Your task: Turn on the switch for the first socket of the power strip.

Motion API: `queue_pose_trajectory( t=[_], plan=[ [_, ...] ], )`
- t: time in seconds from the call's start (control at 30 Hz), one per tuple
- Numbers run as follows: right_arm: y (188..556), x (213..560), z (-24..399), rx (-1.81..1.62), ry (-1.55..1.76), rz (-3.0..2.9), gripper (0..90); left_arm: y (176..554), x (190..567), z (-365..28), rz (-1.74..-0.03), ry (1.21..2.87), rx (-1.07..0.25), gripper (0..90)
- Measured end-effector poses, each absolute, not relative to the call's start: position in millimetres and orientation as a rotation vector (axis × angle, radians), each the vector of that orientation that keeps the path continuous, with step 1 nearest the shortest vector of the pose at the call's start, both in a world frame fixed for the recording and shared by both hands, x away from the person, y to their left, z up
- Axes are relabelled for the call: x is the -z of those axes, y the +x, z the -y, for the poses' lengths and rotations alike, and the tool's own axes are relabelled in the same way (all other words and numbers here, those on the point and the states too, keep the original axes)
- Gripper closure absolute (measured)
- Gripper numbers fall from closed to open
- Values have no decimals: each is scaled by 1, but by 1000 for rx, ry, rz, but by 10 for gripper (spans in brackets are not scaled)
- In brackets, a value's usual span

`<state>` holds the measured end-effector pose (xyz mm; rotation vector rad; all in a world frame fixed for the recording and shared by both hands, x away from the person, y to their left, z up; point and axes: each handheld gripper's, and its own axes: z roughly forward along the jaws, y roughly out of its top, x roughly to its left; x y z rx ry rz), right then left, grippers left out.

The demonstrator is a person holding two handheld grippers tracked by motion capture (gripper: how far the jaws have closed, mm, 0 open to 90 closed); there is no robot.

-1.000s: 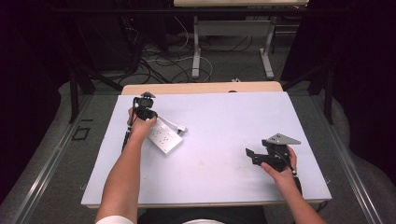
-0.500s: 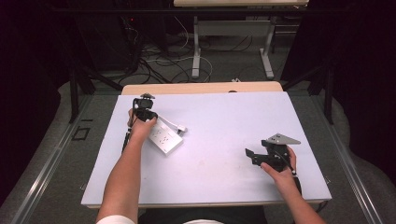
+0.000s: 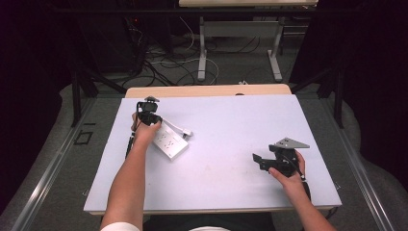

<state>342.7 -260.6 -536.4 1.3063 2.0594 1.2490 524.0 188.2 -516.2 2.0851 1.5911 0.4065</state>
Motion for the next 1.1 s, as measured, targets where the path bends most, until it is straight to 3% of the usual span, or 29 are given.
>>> queue_pose_trajectory(
  t=[0.73,0.87,1.1],
  plan=[
    [347,545,257,-1242,1322,-2135,198,522,519,-186,-1584,2102,-437,899],
    [348,546,258,-1238,1324,-2141,198,520,520,-187,-1546,2101,-425,849],
    [353,554,257,-1235,1374,-2189,197,518,519,-184,-1531,2103,-406,851]
  ],
)
